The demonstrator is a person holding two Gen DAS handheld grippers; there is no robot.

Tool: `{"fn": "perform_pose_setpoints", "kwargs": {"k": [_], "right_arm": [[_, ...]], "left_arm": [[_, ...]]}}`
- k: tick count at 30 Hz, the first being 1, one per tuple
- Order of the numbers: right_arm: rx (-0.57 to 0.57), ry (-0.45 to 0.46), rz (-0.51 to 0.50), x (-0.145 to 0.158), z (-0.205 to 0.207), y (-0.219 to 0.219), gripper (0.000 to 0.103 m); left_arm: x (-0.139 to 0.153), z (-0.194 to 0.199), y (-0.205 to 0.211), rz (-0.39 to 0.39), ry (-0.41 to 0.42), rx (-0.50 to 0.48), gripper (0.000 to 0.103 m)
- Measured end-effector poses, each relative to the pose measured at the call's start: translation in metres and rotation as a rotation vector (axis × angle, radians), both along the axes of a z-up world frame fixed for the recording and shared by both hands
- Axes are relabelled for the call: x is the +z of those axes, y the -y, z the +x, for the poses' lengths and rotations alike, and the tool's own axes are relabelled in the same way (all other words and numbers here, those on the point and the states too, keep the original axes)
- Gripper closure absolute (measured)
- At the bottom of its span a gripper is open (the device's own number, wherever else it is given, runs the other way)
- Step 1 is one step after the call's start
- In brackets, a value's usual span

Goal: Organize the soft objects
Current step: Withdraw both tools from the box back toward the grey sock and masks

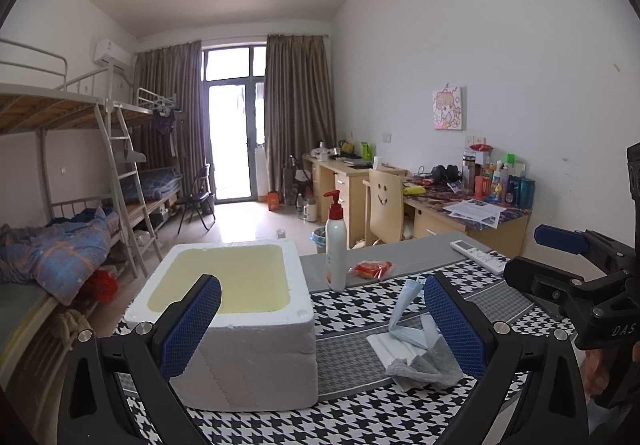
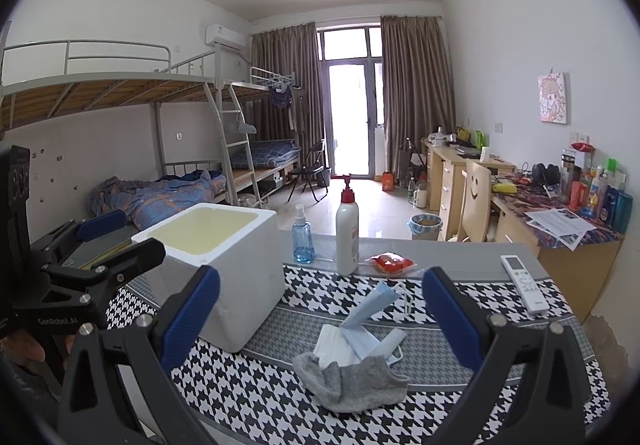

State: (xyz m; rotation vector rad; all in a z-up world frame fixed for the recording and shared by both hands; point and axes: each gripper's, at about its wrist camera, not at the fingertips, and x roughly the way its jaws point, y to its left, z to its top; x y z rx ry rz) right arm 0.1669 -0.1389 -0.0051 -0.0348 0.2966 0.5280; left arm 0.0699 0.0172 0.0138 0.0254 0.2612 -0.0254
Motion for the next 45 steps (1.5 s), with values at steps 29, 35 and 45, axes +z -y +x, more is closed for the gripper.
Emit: {"fn": "perform_pose_setpoints", "kwargs": {"k": [29, 35, 45], "right_arm": [[-0.077, -0.05, -0.006, -0.037, 0.009, 0.032, 0.001], [-0.077, -0.087, -0.009, -0.049, 0.017, 0.035, 0.001], [-0.056, -0.128, -0.052, -0.072, 0.023, 0.028, 0.001]], "left_arm": [[-0.041, 0.016, 0.017, -0.053, -0.078, -0.055, 0.001], [-0.051, 0.023, 0.018, -0.048, -0.096, -0.042, 0.001], [-0.067, 0.029, 0.021, -0.026, -0.119, -0.033, 0.001]]}}
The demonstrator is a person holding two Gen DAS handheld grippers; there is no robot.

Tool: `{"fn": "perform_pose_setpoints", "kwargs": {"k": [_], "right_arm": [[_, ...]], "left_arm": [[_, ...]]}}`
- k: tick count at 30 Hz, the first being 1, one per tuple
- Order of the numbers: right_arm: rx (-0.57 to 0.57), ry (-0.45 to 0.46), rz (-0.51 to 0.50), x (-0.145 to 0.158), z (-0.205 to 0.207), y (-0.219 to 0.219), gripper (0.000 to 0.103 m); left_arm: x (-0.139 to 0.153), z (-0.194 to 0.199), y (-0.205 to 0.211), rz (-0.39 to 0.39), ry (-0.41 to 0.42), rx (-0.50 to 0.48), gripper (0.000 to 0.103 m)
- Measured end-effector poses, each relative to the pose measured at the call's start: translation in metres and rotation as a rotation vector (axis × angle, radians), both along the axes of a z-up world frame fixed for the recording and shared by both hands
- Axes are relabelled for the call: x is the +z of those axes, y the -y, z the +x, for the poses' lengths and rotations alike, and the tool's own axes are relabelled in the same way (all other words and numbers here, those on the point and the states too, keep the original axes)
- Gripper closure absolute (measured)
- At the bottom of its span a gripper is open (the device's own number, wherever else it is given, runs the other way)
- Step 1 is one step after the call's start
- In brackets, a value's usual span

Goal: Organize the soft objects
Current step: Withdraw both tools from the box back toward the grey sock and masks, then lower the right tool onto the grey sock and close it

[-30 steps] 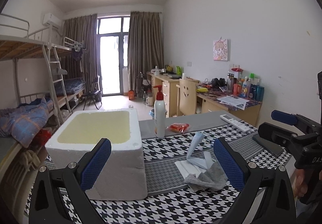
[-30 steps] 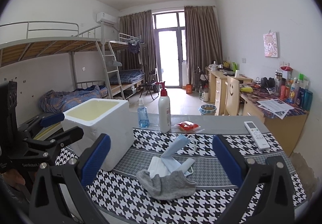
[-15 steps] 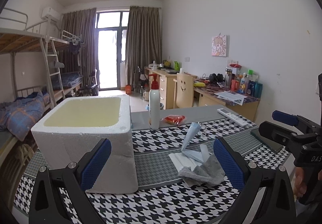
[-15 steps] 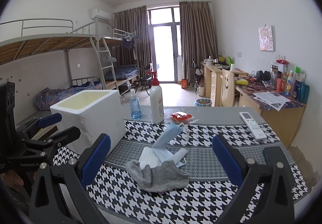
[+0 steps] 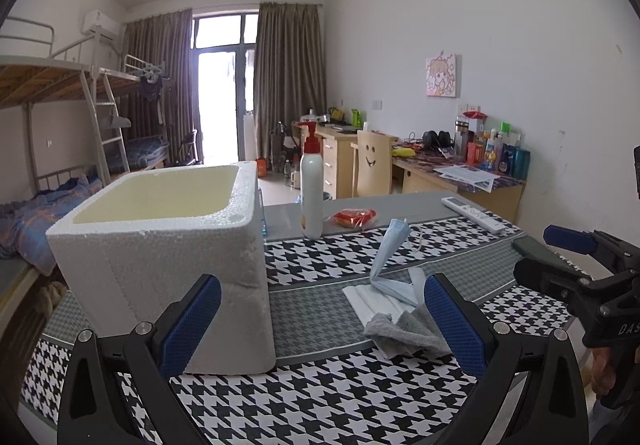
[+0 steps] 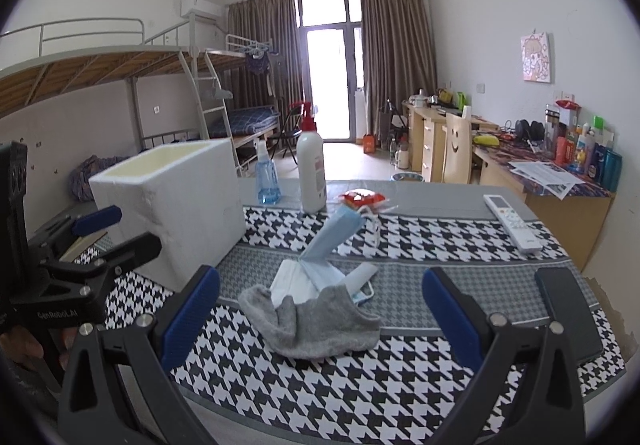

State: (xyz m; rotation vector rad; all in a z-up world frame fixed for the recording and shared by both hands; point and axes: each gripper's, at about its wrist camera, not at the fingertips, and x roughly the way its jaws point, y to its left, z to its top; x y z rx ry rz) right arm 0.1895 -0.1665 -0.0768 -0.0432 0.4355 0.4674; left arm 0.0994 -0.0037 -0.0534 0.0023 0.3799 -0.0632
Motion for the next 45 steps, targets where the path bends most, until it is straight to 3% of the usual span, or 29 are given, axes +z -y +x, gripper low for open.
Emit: {"fn": "perform_pose_setpoints", "kwargs": {"k": [20, 45], "right_arm": [[0.062, -0.147, -0.017, -0.041, 0.021, -0.009, 0.002], [0.134, -0.317, -0.094, -0.075, 0.047, -0.031, 0.044]], "left_arm": [[-0.03, 0.015, 0.001, -0.006, -0.095, -0.002, 0.001], [-0.042, 0.039, 0.01, 0.008, -0.16, 0.0, 0.001]]}}
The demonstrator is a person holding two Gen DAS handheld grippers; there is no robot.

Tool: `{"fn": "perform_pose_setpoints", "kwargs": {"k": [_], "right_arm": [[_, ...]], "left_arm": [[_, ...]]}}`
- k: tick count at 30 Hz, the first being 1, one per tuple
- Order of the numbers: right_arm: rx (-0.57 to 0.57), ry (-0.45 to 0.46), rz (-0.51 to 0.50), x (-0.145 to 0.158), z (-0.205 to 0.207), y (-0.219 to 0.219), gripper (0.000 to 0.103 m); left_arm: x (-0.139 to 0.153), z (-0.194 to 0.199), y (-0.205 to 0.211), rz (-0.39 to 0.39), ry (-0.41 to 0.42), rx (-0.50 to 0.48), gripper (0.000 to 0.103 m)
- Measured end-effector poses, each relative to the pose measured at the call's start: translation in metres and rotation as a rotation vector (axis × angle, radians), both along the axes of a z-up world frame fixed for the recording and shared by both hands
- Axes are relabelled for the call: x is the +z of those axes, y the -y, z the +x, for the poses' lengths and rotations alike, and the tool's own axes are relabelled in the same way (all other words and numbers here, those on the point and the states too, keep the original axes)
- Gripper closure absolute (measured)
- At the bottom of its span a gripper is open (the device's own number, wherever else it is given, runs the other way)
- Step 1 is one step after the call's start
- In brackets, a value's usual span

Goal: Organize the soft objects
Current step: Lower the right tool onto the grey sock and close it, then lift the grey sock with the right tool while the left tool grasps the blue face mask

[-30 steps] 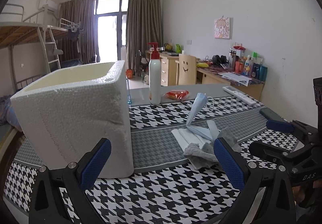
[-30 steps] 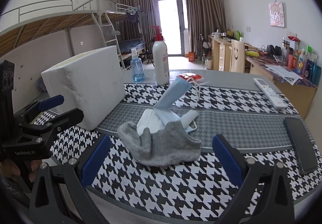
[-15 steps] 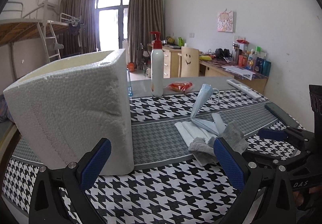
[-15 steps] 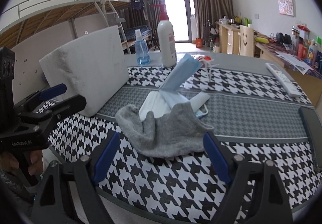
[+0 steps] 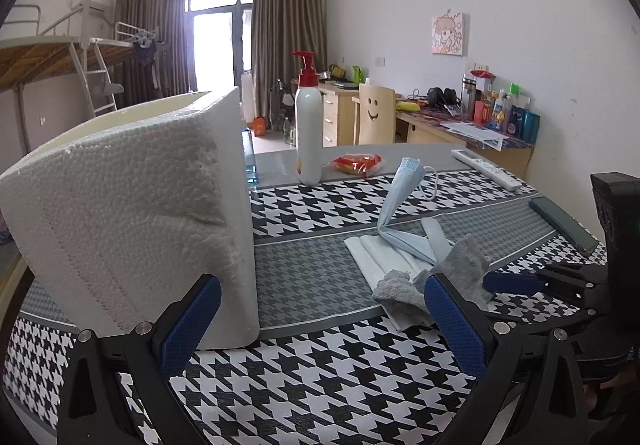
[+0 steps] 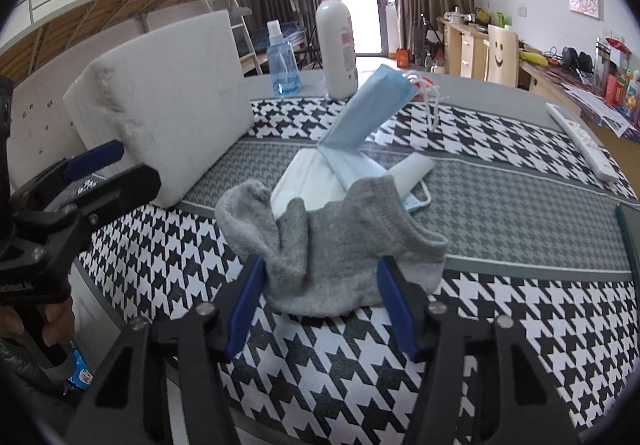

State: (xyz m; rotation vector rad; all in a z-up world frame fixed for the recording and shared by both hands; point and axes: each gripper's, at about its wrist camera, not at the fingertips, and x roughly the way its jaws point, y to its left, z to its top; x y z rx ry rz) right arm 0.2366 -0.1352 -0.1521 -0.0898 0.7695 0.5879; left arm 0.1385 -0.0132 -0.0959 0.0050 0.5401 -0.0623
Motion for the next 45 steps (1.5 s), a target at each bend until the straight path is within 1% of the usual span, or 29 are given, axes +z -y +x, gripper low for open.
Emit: {"fn": "perform_pose_setpoints", "kwargs": {"k": [4, 8, 10, 11, 12, 15, 24, 28, 30, 32, 33, 34, 36, 41, 45], "right_arm": [[-0.003, -0.011, -0.016, -0.002, 0.002, 0.001, 0.062], [-0.001, -0.015, -0.025, -0.004, 0.0, 0.007, 0.075], [0.002, -0.021, -0.012, -0.004, -0.002, 0.012, 0.085], [0.0, -0.021, -0.007, -0.004, -0.002, 0.015, 0.087], [-0.002, -0.021, -0.005, -0.004, -0.003, 0.017, 0.091], [-0.01, -0.018, -0.001, -0.003, -0.005, 0.025, 0.094], [-0.064, -0.016, 0.029, 0.001, 0.0, 0.048, 0.095], [-0.043, -0.022, 0.07, 0.002, -0.002, 0.048, 0.095], [-0.021, -0.009, 0.068, 0.002, -0.005, 0.043, 0.094], [-0.008, -0.007, 0.057, 0.001, -0.004, 0.036, 0.086], [-0.005, -0.006, 0.055, 0.001, -0.004, 0.034, 0.075], [0.005, -0.007, 0.059, 0.0, -0.003, 0.031, 0.067], [0.012, -0.007, 0.059, 0.0, -0.003, 0.028, 0.061], [0.031, -0.019, 0.062, -0.002, 0.001, 0.023, 0.061], [0.052, -0.023, 0.051, -0.002, 0.004, 0.014, 0.06]], "left_arm": [[0.001, 0.0, 0.007, 0.011, 0.003, -0.012, 0.001], [0.001, 0.0, 0.016, 0.022, 0.003, -0.028, 0.001], [0.0, 0.002, 0.02, 0.024, -0.005, -0.033, 0.001], [-0.001, 0.003, 0.021, 0.024, -0.007, -0.035, 0.001], [-0.001, 0.005, 0.025, 0.026, -0.009, -0.039, 0.001], [0.0, 0.008, 0.032, 0.041, -0.009, -0.055, 0.001], [0.006, 0.019, 0.052, 0.079, -0.009, -0.102, 0.001], [0.011, 0.022, 0.054, 0.077, -0.005, -0.097, 0.001], [0.014, 0.02, 0.053, 0.081, 0.006, -0.092, 0.001], [0.015, 0.017, 0.051, 0.074, 0.01, -0.089, 0.001], [0.015, 0.017, 0.05, 0.074, 0.006, -0.091, 0.001], [0.015, 0.017, 0.049, 0.078, 0.006, -0.089, 0.001], [0.013, 0.019, 0.048, 0.084, 0.002, -0.084, 0.001], [0.015, 0.023, 0.046, 0.052, -0.008, -0.108, 0.001], [0.019, 0.026, 0.048, 0.047, -0.006, -0.142, 0.001]]}}
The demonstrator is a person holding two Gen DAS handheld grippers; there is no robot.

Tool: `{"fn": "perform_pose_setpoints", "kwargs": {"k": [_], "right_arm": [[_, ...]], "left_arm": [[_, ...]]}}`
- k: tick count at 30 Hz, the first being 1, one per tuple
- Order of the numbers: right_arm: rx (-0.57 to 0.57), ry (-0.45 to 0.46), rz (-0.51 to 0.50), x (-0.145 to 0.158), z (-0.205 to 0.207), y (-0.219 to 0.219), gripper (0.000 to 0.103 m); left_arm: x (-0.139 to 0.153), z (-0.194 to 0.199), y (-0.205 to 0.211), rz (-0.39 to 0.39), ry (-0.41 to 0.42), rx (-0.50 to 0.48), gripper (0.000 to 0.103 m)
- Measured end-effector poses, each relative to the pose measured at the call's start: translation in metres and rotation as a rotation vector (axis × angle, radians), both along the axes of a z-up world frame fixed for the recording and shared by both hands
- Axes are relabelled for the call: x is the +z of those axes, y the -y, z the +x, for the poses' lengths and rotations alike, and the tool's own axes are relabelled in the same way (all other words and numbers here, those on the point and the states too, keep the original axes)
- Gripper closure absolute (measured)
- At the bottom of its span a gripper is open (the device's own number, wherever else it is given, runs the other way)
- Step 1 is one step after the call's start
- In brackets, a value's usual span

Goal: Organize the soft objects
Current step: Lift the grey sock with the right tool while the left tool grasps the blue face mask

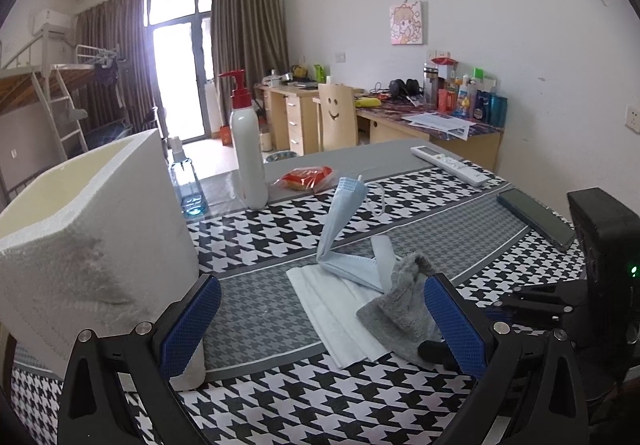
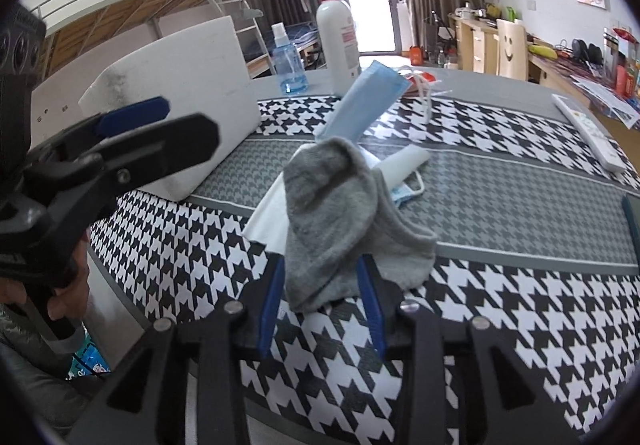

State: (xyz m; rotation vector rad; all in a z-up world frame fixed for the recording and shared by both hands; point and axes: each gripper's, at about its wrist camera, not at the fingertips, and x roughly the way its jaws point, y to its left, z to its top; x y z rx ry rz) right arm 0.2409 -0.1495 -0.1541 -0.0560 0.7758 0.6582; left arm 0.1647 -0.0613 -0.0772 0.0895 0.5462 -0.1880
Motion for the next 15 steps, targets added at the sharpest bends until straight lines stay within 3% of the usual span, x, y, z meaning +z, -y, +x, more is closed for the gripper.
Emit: {"fn": "perform_pose_setpoints", "kwargs": {"k": [6, 14, 15], "right_arm": [[0.016, 0.001, -0.013, -0.001, 0.002, -0.002, 0.058], [0.029, -0.01, -0.034, -0.004, 0.003, -0.006, 0.058], [0.027, -0.009, -0.037, -0.004, 0.003, -0.006, 0.064]], "left_arm": [[0.001, 0.014, 0.006, -0.008, -0.026, -0.044, 0.001], [-0.005, 0.031, 0.003, 0.003, -0.054, -0.023, 0.001], [-0.005, 0.032, 0.003, 0.004, -0.048, -0.02, 0.001]]}}
